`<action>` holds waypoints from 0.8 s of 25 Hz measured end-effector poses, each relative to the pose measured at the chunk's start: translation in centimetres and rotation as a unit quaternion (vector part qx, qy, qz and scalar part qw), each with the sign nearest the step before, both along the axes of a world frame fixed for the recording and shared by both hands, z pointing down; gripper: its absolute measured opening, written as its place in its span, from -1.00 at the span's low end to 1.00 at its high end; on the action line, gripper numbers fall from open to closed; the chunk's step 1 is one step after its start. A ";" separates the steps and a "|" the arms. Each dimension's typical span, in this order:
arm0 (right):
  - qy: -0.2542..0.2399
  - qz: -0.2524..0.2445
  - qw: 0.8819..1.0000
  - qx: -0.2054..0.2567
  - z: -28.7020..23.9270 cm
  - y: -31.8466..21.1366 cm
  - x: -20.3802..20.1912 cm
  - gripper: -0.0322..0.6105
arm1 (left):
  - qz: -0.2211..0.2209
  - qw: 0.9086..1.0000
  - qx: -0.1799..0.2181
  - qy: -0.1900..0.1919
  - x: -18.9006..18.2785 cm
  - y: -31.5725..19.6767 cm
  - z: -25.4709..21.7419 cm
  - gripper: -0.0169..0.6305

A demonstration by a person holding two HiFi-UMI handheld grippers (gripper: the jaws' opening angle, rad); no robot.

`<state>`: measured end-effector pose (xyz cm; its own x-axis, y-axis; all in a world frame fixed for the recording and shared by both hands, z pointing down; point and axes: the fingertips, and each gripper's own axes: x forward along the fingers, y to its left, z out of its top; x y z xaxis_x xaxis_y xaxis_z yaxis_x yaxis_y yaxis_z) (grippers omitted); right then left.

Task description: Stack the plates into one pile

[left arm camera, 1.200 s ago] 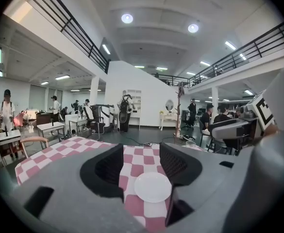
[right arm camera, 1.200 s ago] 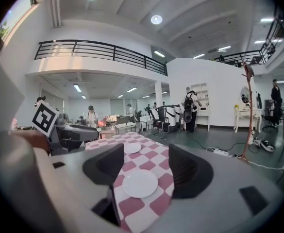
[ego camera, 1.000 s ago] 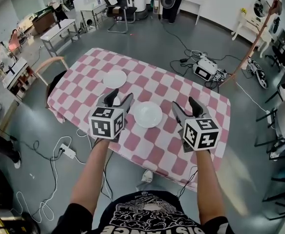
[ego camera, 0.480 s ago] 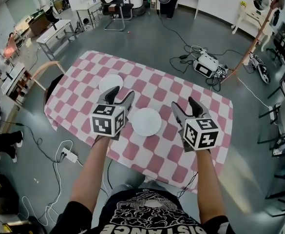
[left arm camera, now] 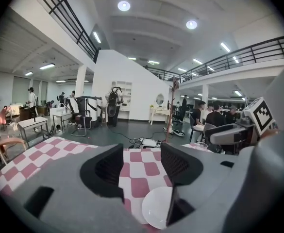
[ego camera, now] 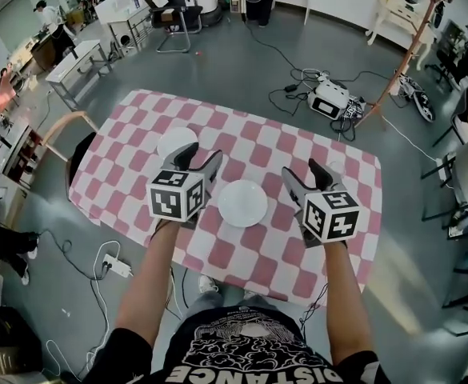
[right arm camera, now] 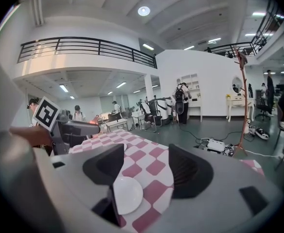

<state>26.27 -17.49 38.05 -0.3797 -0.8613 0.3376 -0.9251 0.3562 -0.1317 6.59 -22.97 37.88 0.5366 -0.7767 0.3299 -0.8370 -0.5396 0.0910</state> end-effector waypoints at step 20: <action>-0.062 -0.010 0.986 -0.152 8.6 0.2 -2.2 0.02 | 0.094 0.979 -0.177 0.038 0.3 0.4 9.9 -0.18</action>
